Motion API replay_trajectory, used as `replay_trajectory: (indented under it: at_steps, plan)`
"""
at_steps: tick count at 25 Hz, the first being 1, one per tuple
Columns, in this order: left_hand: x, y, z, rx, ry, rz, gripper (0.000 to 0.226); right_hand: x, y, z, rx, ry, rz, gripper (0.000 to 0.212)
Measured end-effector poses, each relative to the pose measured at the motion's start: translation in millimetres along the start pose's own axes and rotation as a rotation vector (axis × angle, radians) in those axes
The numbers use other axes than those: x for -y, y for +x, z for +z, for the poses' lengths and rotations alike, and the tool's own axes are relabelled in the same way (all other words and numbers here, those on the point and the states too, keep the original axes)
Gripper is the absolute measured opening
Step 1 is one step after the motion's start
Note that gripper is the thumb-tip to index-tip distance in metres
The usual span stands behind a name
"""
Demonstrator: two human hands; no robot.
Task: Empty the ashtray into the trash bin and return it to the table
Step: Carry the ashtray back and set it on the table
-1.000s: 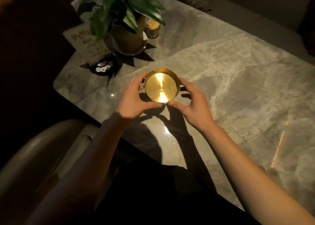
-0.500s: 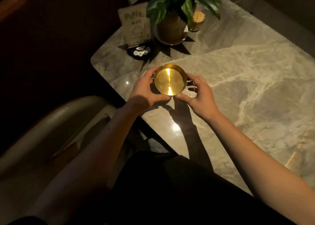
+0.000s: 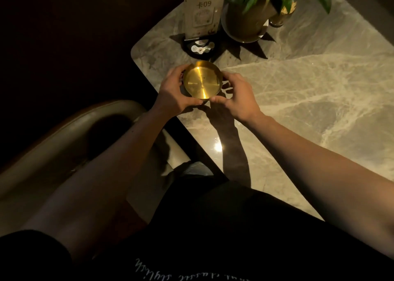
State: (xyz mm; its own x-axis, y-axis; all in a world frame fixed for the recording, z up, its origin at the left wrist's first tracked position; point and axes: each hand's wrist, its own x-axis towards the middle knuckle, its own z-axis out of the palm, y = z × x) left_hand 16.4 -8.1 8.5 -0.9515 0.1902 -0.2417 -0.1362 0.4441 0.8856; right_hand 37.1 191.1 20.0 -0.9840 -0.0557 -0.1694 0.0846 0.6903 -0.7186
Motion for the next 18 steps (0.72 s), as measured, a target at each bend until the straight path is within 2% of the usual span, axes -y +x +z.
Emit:
replay_trajectory:
  at_steps: [9,18]
  plan:
    - [53.0,44.4,-26.3,-0.009,-0.01,-0.054,0.102,13.3,50.1,47.0,0.068,-0.105,0.074,0.074]
    - [73.8,63.8,-44.7,-0.032,0.055,-0.043,0.099,26.8,77.2,75.3,0.082,-0.166,0.084,0.072]
